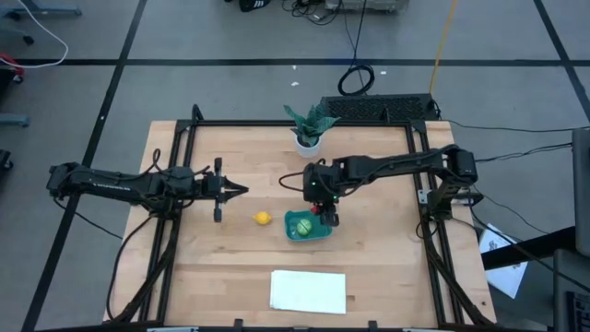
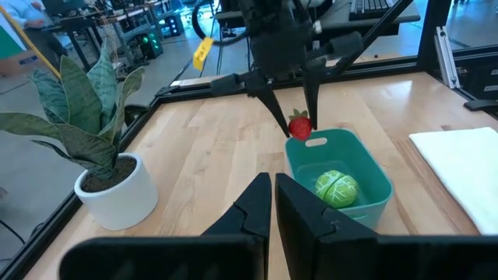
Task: Pick and placing Produce into tupperware
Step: Put the strawberry into the green bin
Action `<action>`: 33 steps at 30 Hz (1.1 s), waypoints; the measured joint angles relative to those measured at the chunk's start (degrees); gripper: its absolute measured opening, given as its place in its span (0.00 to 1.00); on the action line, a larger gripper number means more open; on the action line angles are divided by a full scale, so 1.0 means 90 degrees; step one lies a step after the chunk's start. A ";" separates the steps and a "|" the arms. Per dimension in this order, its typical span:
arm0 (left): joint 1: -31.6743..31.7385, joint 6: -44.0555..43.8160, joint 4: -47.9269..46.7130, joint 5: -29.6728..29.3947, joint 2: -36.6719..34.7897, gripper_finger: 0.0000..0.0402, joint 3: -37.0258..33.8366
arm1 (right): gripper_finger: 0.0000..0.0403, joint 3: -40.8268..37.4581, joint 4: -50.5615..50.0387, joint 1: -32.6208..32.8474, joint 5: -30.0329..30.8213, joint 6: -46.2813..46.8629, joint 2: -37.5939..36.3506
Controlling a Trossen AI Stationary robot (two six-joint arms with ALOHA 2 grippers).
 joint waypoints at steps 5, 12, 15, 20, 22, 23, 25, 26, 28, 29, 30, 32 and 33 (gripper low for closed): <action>0.0001 0.0000 0.0002 0.0000 0.0000 0.06 0.0000 | 0.33 0.0001 -0.0034 -0.0002 0.0003 -0.0017 -0.0025; 0.0000 0.0043 0.0002 0.0000 0.0000 0.06 0.0000 | 0.33 0.0001 0.0066 0.0000 0.0003 -0.0090 -0.0015; 0.0000 0.0056 0.0002 0.0000 0.0000 0.06 0.0000 | 0.33 0.0001 0.0164 0.0000 0.0010 -0.0195 -0.0015; 0.0000 0.0053 0.0000 0.0000 0.0000 0.06 0.0000 | 0.33 0.0001 0.0344 0.0000 0.0020 -0.0081 -0.0015; 0.0002 0.0051 -0.0002 0.0000 0.0000 0.06 0.0000 | 0.33 0.0001 0.0328 0.0004 0.0020 -0.0061 -0.0015; 0.0002 0.0053 -0.0005 0.0000 0.0000 0.06 0.0000 | 0.33 0.0001 0.0315 0.0013 0.0024 -0.0066 -0.0015; 0.0000 0.0054 -0.0006 0.0000 0.0000 0.06 0.0000 | 0.33 -0.0022 0.0379 0.0053 0.0125 -0.0063 -0.0015; 0.0000 0.0055 -0.0007 0.0000 0.0000 0.06 0.0000 | 0.33 -0.0047 0.0439 0.0073 0.0203 -0.0031 -0.0018; 0.0000 0.0056 -0.0007 0.0000 0.0000 0.06 0.0000 | 0.33 -0.0138 0.0567 0.0099 0.0209 0.0063 -0.0018; 0.0001 0.0056 -0.0007 0.0000 0.0000 0.06 0.0000 | 0.33 -0.0185 0.0597 0.0102 0.0206 0.0088 -0.0018; 0.0002 0.0054 -0.0009 0.0000 0.0000 0.06 0.0000 | 0.33 -0.0226 0.0614 0.0103 0.0206 0.0111 -0.0018; 0.0000 0.0054 -0.0010 0.0000 0.0000 0.06 0.0000 | 0.33 -0.0311 0.0626 0.0100 0.0212 0.0129 -0.0018; 0.0000 0.0053 -0.0010 0.0000 0.0000 0.06 0.0000 | 0.33 -0.0372 0.0660 0.0099 0.0214 0.0129 -0.0018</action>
